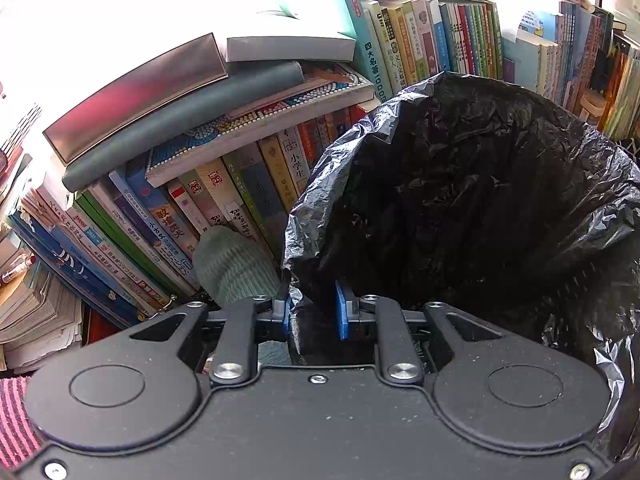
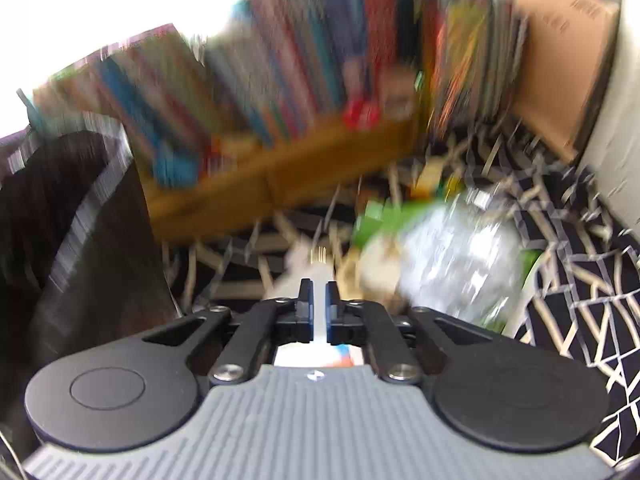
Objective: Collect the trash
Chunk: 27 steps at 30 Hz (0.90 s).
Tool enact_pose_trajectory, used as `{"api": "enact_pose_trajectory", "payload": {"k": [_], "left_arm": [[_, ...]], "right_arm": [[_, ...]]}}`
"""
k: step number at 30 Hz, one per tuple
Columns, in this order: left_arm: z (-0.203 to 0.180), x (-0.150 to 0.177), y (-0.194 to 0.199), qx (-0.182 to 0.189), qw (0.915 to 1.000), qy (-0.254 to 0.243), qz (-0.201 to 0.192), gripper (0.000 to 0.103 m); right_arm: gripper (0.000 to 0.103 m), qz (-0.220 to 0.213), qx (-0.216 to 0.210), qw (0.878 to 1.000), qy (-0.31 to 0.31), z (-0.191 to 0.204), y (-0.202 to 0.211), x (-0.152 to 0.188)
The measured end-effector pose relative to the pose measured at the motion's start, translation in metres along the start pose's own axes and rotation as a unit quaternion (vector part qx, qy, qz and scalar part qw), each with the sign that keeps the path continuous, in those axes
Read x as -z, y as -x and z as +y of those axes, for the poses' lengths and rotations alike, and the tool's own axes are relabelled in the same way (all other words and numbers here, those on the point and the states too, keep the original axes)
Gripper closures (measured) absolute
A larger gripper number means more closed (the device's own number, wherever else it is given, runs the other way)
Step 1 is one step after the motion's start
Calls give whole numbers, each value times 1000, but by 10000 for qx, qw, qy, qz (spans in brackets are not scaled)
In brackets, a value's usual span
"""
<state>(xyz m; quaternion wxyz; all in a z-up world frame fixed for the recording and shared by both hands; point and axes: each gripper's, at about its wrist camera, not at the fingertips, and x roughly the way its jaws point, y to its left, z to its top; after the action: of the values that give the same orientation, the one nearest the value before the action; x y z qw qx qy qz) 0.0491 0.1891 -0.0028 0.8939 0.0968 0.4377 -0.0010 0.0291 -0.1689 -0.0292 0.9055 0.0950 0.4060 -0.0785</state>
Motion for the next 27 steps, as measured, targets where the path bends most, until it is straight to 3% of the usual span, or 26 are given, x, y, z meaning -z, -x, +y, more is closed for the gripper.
{"api": "enact_pose_trajectory", "payload": {"k": [1,3,6,10,12,15,20,22,23,24,27], "left_arm": [[0,0,0,6,10000,3,-1,84],[0,0,0,7,10000,6,0,84],[0,0,0,3,10000,6,-1,84],[0,0,0,0,10000,0,-1,84],[0,0,0,0,10000,5,3,84],[-1,0,0,-4,10000,-5,2,83],[0,0,0,2,10000,-28,1,83],[0,0,-1,10,10000,-31,2,83],[0,0,-1,14,10000,-30,3,83],[1,0,-1,20,10000,-24,4,83],[1,0,-1,26,10000,-20,5,83]], "right_arm": [[64,186,-2,9998,63,0,-11,5],[53,636,37,9978,195,-2,-35,15],[53,1240,302,9917,-131,-13,-58,29],[53,1867,305,9770,-984,-42,-69,38],[53,2120,141,9722,-980,-47,-72,43],[50,2234,109,9745,-193,-29,-76,52],[48,1948,371,9712,1322,10,-87,71],[47,1970,405,9694,1410,12,-94,76],[50,2024,393,9693,1343,12,-96,78],[66,2082,365,9692,1265,11,-96,78],[70,2161,407,9680,1211,13,-85,78]]}}
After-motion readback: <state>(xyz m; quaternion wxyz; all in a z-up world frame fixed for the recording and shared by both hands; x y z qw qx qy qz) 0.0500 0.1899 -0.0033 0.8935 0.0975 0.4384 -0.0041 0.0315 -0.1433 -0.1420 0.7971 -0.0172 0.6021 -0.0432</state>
